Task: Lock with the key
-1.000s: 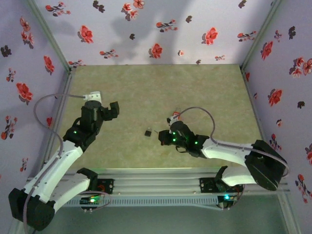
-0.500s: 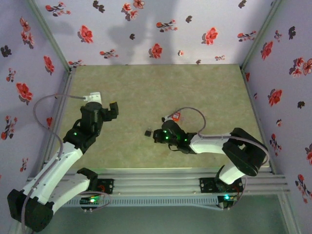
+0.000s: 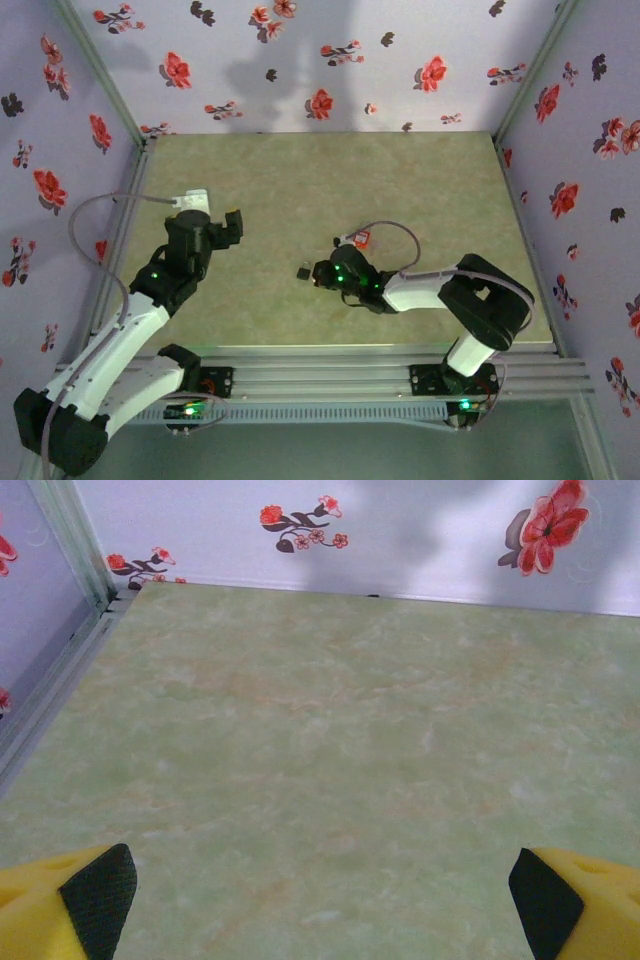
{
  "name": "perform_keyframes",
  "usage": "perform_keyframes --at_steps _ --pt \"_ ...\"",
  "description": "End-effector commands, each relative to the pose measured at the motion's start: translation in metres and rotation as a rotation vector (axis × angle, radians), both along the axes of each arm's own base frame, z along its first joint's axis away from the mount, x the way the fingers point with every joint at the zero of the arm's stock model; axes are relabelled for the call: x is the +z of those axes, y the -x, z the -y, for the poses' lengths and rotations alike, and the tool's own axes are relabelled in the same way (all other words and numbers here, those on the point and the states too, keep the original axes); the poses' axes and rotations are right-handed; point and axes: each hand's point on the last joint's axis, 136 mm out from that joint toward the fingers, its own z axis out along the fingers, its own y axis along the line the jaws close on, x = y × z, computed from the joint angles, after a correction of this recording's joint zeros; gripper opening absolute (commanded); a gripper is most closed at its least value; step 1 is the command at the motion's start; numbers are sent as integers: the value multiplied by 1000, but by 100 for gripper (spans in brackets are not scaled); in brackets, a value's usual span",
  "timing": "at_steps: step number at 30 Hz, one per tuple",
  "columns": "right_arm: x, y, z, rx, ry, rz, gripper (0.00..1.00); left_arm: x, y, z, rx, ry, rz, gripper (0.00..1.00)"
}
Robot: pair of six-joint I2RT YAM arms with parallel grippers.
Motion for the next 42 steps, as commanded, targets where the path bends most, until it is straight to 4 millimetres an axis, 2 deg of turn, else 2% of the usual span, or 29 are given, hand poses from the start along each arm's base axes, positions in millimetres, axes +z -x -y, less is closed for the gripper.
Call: perform_keyframes --at_steps 1,6,20,31,36,42 --pt "-3 -10 4 -58 -31 3 0 8 1 -4 14 -18 36 100" --pt "-12 -11 -1 -46 -25 -27 0 8 1 -4 15 -14 43 100" --pt "-31 -15 4 -85 -5 -70 0 9 1 -3 14 2 55 100" --pt "-34 -13 4 -80 16 -86 0 6 0 -2 9 -22 44 100" --pt "-30 -13 4 -78 17 -83 8 5 -1 -14 71 -72 57 100" --pt "-23 -12 1 -63 8 -80 16 3 -3 -18 90 -98 67 100"
